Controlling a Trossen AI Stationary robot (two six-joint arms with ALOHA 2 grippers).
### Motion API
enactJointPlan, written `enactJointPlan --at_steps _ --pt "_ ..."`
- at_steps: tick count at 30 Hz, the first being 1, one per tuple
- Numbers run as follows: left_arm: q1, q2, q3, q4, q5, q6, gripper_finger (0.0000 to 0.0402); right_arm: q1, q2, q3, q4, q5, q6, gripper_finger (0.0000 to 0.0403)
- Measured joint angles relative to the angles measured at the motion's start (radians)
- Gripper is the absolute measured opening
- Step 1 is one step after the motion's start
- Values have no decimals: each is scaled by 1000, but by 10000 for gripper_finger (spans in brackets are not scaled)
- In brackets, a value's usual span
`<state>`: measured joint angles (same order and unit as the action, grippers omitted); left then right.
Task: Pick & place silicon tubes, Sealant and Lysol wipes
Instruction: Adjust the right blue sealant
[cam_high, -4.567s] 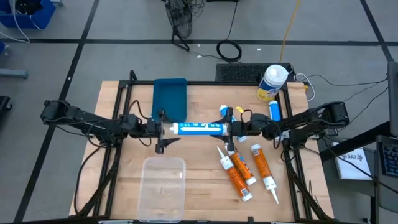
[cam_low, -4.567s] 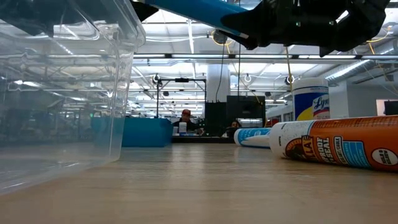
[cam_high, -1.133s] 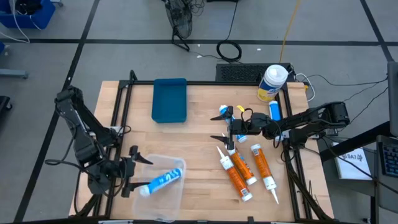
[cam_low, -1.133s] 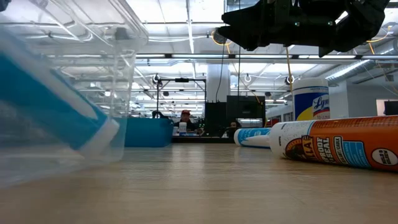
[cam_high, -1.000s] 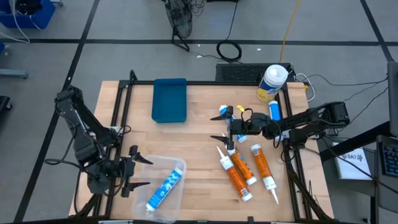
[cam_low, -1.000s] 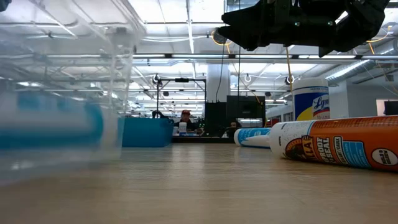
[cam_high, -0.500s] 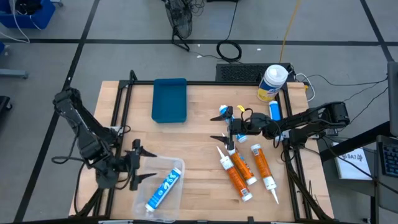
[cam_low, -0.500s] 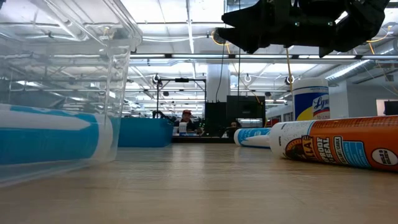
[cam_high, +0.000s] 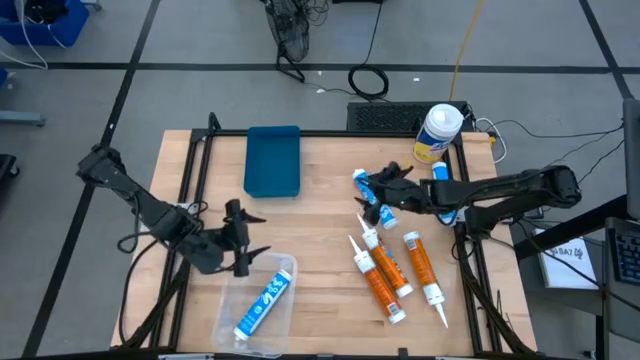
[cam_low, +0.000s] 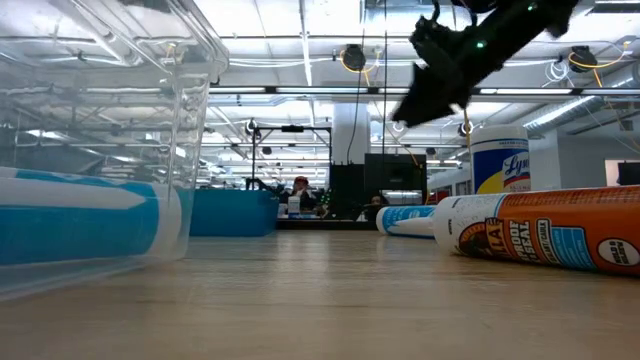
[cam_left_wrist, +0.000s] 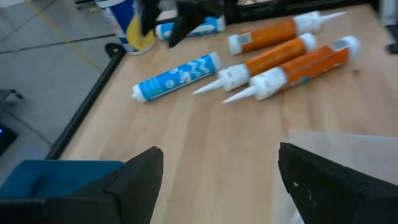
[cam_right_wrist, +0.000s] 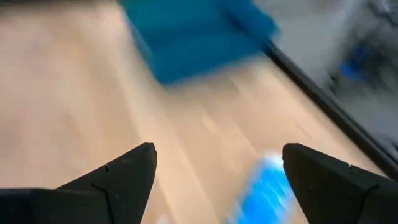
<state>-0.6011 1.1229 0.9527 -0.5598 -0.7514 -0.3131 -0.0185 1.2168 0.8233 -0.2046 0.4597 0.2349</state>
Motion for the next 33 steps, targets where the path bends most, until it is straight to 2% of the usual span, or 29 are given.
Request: enactJointPlan --at_steps 4,10,16,20,25,30,33 --pt "72 0 0 -29 29 5 313 -15 -36 67 -374 124 223 325" --pt "142 0 0 -46 29 40 310 -65 -62 65 -789 142 598 325" --pt "193 1 0 -51 28 83 311 -117 -61 13 -1015 139 864 325" --pt "224 1 0 -51 28 83 317 -166 -56 -41 -1062 122 948 309" --pt "245 1 0 -52 28 83 316 -237 -46 -127 -1027 108 964 239" --pt "257 1 0 -52 28 83 306 -314 -14 -184 -1009 62 954 129" --pt "261 1 0 -52 28 83 302 -343 2 -202 -1007 71 950 55"
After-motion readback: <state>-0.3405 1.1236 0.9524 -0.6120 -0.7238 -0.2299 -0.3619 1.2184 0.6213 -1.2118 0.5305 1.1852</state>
